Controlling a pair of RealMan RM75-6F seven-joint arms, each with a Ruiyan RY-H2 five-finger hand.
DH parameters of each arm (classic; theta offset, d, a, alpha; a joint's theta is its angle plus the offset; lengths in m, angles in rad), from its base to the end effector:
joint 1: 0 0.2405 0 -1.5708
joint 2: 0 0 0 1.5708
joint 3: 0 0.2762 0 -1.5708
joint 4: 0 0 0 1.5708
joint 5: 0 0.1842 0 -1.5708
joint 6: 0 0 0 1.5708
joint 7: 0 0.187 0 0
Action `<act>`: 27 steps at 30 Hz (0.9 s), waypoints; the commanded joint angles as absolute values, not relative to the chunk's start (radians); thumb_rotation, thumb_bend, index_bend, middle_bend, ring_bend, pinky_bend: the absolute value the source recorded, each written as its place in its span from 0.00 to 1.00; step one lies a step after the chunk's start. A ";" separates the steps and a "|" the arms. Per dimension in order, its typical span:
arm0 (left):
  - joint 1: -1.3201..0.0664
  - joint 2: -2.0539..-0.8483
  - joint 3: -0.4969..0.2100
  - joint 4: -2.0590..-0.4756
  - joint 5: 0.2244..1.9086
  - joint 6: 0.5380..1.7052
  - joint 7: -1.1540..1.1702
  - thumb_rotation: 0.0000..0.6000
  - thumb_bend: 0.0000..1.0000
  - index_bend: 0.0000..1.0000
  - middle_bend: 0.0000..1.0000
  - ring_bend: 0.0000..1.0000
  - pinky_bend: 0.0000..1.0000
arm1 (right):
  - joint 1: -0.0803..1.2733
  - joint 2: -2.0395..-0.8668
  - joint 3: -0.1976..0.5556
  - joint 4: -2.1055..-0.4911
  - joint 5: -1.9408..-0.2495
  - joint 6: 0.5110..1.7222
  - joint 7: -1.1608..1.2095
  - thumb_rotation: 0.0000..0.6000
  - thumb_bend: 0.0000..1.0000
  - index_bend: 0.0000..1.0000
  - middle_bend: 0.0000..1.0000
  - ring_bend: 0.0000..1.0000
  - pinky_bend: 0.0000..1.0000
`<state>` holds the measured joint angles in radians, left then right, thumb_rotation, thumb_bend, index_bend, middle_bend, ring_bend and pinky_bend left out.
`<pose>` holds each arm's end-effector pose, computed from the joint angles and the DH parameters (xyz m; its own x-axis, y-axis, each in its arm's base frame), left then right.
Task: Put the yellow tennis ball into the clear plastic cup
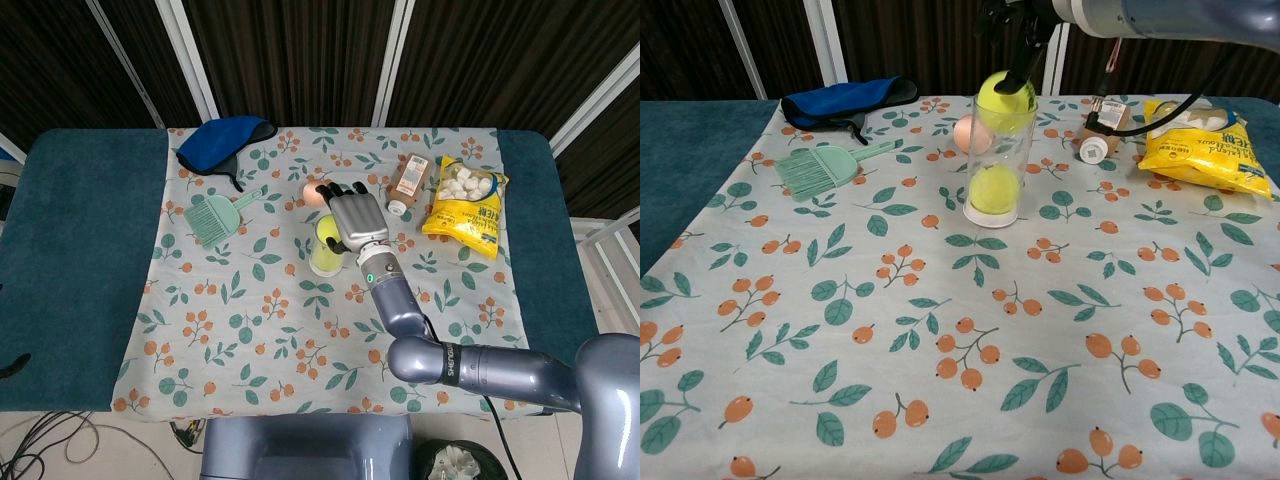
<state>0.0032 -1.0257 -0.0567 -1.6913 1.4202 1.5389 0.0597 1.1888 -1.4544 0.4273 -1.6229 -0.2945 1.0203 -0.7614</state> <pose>-0.3351 0.1943 0.2312 0.4608 -0.0147 0.8874 0.8788 0.1471 -0.4539 -0.0134 -0.4682 0.0458 0.3826 -0.2522 0.8888 -0.9165 -0.2253 0.3306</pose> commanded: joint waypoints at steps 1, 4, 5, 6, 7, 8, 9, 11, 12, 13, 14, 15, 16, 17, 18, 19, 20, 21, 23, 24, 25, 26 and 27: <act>0.003 -1.027 -0.056 -1.692 1.421 1.539 0.064 1.00 0.00 0.12 0.00 0.01 0.06 | 1.187 -1.433 0.422 -1.644 -0.282 1.013 -0.762 1.00 0.39 0.13 0.15 0.23 0.09; 0.004 -1.028 -0.055 -1.693 1.422 1.541 0.069 1.00 0.00 0.12 0.00 0.01 0.06 | 1.187 -1.412 0.418 -1.663 -0.276 1.005 -0.762 1.00 0.39 0.13 0.15 0.23 0.09; 0.004 -1.028 -0.056 -1.693 1.421 1.542 0.071 1.00 0.00 0.12 0.00 0.01 0.06 | 1.186 -1.403 0.418 -1.671 -0.278 1.005 -0.758 1.00 0.39 0.13 0.15 0.23 0.09; 0.005 -1.028 -0.056 -1.693 1.420 1.542 0.073 1.00 0.00 0.12 0.00 0.01 0.06 | 1.185 -1.398 0.418 -1.677 -0.280 1.006 -0.755 1.00 0.39 0.13 0.15 0.23 0.09; 0.005 -1.029 -0.056 -1.693 1.419 1.543 0.074 1.00 0.00 0.12 0.00 0.01 0.06 | 1.183 -1.390 0.419 -1.682 -0.282 1.009 -0.751 1.00 0.39 0.13 0.15 0.23 0.09; 0.005 -1.029 -0.057 -1.693 1.418 1.543 0.074 1.00 0.00 0.12 0.00 0.01 0.06 | 1.180 -1.383 0.420 -1.688 -0.286 1.013 -0.746 1.00 0.39 0.13 0.15 0.23 0.09; 0.005 -1.029 -0.057 -1.693 1.417 1.543 0.075 1.00 0.00 0.12 0.00 0.01 0.06 | 1.178 -1.378 0.420 -1.691 -0.289 1.016 -0.743 1.00 0.39 0.13 0.15 0.23 0.09; 0.004 -1.030 -0.058 -1.692 1.414 1.542 0.077 1.00 0.00 0.12 0.00 0.01 0.06 | 1.160 -1.347 0.420 -1.712 -0.314 1.037 -0.730 1.00 0.39 0.13 0.15 0.23 0.08; 0.004 -1.030 -0.058 -1.692 1.414 1.541 0.077 1.00 0.00 0.12 0.00 0.01 0.06 | 1.147 -1.329 0.416 -1.728 -0.335 1.049 -0.722 1.00 0.39 0.13 0.15 0.23 0.08; 0.004 -1.030 -0.058 -1.692 1.413 1.541 0.078 1.00 0.00 0.12 0.00 0.01 0.06 | 1.130 -1.309 0.410 -1.746 -0.362 1.063 -0.712 1.00 0.39 0.13 0.15 0.23 0.08; 0.004 -1.031 -0.058 -1.692 1.413 1.540 0.078 1.00 0.00 0.12 0.00 0.01 0.06 | 1.109 -1.288 0.403 -1.766 -0.394 1.078 -0.700 1.00 0.39 0.13 0.15 0.23 0.08; 0.004 -1.031 -0.058 -1.692 1.414 1.541 0.080 1.00 0.00 0.12 0.00 0.01 0.06 | 1.072 -1.253 0.386 -1.799 -0.451 1.102 -0.678 1.00 0.39 0.13 0.15 0.23 0.07; 0.004 -1.031 -0.057 -1.693 1.415 1.541 0.081 1.00 0.00 0.12 0.00 0.01 0.06 | 1.043 -1.227 0.372 -1.823 -0.495 1.121 -0.661 1.00 0.39 0.13 0.15 0.23 0.07; 0.004 -1.032 -0.057 -1.694 1.416 1.542 0.082 1.00 0.00 0.12 0.00 0.01 0.06 | 1.006 -1.197 0.355 -1.850 -0.545 1.145 -0.640 1.00 0.39 0.13 0.15 0.22 0.07; 0.004 -1.032 -0.057 -1.694 1.418 1.543 0.084 1.00 0.00 0.12 0.00 0.01 0.06 | 0.968 -1.170 0.337 -1.875 -0.600 1.169 -0.614 1.00 0.39 0.13 0.15 0.22 0.07; 0.004 -1.033 -0.056 -1.695 1.420 1.545 0.086 1.00 0.00 0.12 0.00 0.01 0.06 | 0.927 -1.142 0.318 -1.900 -0.657 1.194 -0.583 1.00 0.39 0.13 0.15 0.22 0.07; 0.005 -1.035 -0.055 -1.695 1.423 1.546 0.091 1.00 0.00 0.12 0.00 0.01 0.06 | 0.865 -1.106 0.288 -1.933 -0.749 1.232 -0.531 1.00 0.39 0.13 0.14 0.22 0.06; 0.005 -1.036 -0.054 -1.696 1.424 1.547 0.095 1.00 0.00 0.12 0.00 0.01 0.06 | 0.823 -1.084 0.265 -1.948 -0.812 1.260 -0.494 1.00 0.39 0.13 0.14 0.22 0.06; 0.005 -1.040 -0.053 -1.699 1.427 1.548 0.100 1.00 0.00 0.12 0.00 0.01 0.06 | 0.740 -1.045 0.212 -1.968 -0.939 1.313 -0.425 1.00 0.39 0.12 0.14 0.22 0.06; 0.005 -1.041 -0.053 -1.699 1.428 1.549 0.104 1.00 0.00 0.12 0.00 0.01 0.06 | 0.702 -1.029 0.184 -1.970 -1.001 1.341 -0.394 1.00 0.39 0.12 0.14 0.21 0.06; 0.005 -1.043 -0.052 -1.699 1.431 1.551 0.109 1.00 0.00 0.12 0.00 0.01 0.06 | 0.645 -1.011 0.140 -1.967 -1.086 1.386 -0.357 1.00 0.39 0.12 0.14 0.21 0.06; 0.005 -1.044 -0.052 -1.699 1.432 1.553 0.112 1.00 0.00 0.12 0.00 0.01 0.06 | 0.611 -1.002 0.110 -1.961 -1.138 1.415 -0.341 1.00 0.39 0.12 0.14 0.21 0.06; 0.005 -1.046 -0.052 -1.698 1.433 1.554 0.115 1.00 0.00 0.12 0.00 0.01 0.06 | 0.579 -0.995 0.080 -1.953 -1.187 1.441 -0.332 1.00 0.39 0.12 0.14 0.20 0.05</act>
